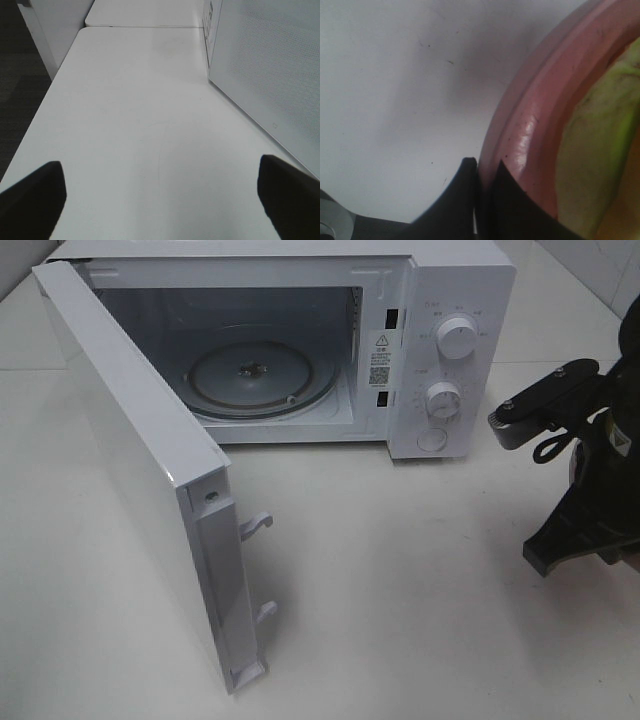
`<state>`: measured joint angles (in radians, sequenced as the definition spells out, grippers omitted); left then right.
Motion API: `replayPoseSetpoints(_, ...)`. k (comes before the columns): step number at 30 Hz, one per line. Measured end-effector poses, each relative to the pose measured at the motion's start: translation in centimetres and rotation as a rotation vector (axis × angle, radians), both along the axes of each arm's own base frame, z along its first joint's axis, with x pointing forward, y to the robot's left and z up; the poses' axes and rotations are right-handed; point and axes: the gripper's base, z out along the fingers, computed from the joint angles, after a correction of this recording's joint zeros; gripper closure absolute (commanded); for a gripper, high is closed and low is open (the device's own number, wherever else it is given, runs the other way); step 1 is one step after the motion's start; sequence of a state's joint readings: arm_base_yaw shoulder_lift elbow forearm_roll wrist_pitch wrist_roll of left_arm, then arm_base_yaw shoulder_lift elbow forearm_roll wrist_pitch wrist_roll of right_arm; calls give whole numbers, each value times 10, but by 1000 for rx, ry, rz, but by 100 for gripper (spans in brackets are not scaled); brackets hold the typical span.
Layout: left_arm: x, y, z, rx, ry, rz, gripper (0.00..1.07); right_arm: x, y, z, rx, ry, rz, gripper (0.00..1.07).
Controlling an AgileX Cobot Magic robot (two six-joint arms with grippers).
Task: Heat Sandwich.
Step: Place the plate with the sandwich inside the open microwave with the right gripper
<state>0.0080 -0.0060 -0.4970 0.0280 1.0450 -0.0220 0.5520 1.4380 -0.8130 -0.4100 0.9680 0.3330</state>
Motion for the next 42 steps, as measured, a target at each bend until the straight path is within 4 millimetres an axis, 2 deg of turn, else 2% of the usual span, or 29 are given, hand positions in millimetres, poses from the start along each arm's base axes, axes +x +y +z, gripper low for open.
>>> replayPoseSetpoints(20,0,0,0,0,0,0,9,-31,44,3,-26,17,225,107)
replayPoseSetpoints(28,0,0,0,0,0,0,9,-38,52,3,-29,20,285,107)
replayPoseSetpoints(35,0,0,0,0,0,0,9,-46,62,3,-39,33,407,107)
replayPoseSetpoints(42,0,0,0,0,0,0,9,-46,64,2,-47,47,485,107)
